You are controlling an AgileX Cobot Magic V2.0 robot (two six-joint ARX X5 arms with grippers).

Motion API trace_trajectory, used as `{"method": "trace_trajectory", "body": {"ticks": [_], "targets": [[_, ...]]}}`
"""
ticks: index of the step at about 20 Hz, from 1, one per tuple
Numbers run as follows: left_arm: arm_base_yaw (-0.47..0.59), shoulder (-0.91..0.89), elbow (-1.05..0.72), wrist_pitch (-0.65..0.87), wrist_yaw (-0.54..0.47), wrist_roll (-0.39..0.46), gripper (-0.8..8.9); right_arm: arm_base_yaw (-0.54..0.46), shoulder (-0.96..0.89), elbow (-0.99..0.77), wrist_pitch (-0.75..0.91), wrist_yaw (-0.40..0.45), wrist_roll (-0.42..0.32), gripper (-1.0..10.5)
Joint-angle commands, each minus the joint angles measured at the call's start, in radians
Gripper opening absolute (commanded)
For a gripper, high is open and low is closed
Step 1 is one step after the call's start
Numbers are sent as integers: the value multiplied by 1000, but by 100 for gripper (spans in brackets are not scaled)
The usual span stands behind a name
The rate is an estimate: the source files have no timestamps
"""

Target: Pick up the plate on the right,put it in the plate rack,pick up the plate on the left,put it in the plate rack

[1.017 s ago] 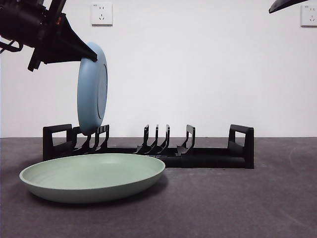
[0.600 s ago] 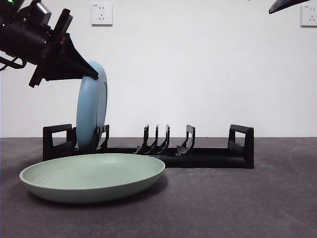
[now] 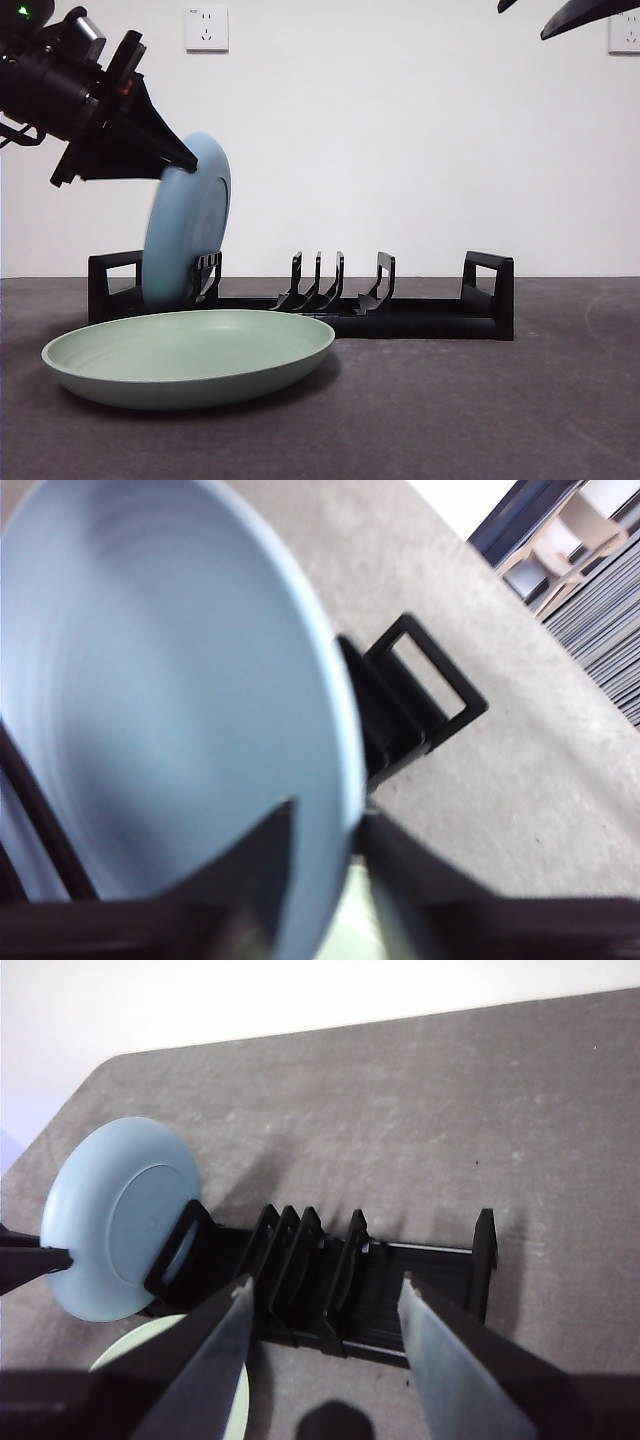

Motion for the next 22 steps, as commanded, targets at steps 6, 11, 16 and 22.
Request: {"method": "trace_trajectory", "body": {"ticks": [6,11,16,22], "targets": [[0,-34,1,-42,90,19,304,4,36,-1,-32,-104,2,249],[-15,-209,1,-87,136,24,319,56,113,-1,-48,-267,2,249],[-92,-501,7,-219,-74,240,318,161,266,-1,-52,-267,-7,249],[-254,-735,85,-420,-459,440,317,230,498,0,10,-262,-8,249]]}}
